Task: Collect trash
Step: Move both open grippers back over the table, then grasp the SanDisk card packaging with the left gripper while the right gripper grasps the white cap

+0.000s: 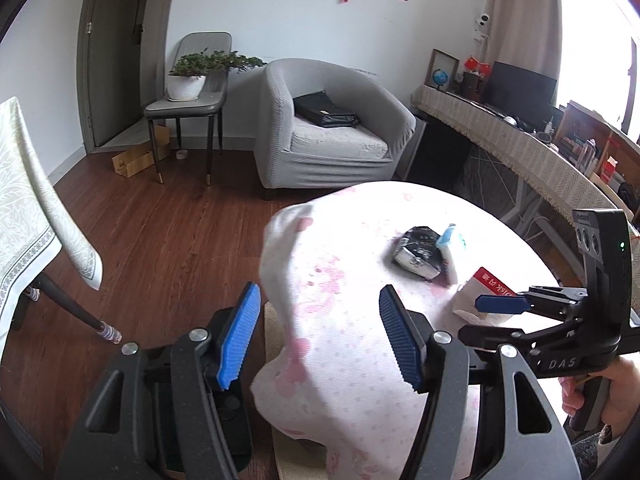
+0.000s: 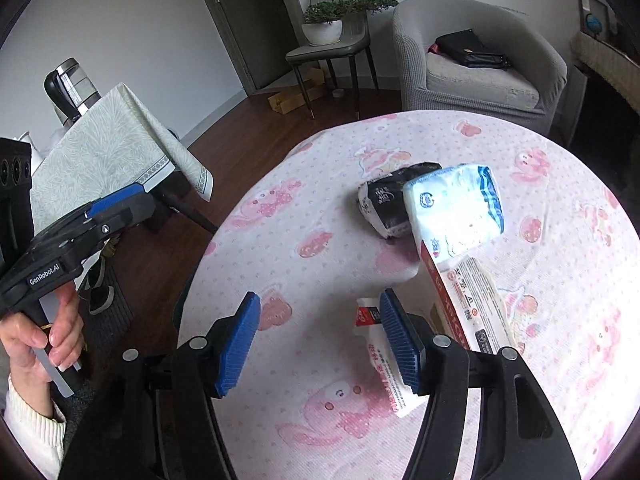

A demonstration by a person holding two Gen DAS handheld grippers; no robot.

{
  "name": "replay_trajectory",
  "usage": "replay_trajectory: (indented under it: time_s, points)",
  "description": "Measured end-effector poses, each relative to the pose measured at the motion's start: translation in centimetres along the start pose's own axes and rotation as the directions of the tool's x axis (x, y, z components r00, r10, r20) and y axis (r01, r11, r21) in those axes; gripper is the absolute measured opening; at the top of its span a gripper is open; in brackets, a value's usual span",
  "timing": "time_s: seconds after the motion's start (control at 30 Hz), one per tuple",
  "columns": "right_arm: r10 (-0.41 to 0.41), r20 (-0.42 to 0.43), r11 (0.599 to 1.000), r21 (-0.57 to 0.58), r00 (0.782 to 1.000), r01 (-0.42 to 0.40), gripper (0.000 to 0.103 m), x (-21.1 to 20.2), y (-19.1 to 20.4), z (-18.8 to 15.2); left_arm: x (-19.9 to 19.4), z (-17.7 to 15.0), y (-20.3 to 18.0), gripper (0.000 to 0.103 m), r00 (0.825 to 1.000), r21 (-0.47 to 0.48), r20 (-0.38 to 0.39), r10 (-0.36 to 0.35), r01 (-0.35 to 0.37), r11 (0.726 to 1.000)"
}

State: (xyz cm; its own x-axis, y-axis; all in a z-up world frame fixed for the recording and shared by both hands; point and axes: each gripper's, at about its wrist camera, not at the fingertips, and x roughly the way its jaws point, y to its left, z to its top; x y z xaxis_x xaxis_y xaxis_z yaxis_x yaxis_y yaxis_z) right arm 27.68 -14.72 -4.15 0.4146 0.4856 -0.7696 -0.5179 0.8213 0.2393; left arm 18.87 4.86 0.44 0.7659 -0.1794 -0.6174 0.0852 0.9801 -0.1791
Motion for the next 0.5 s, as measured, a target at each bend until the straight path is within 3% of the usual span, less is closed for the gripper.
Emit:
replay_trajectory:
  time_s: [0.3, 0.5]
  points:
    - [0.029, 0.011, 0.999, 0.016, 1.000, -0.029, 0.063, -2.0, -1.7, -1.4, 1.9, 0.3, -4.4, 0.066, 0.997, 0.038, -0.019, -0.076, 0.077, 0.996]
    - [0.039, -0.010, 0.999, 0.020, 0.999, -0.039, 0.063, -2.5, -3.1, -3.1, 3.3, 0.2, -8.2, 0.068, 0.980, 0.051, -0.045, -0.194, 0.197, 0.979]
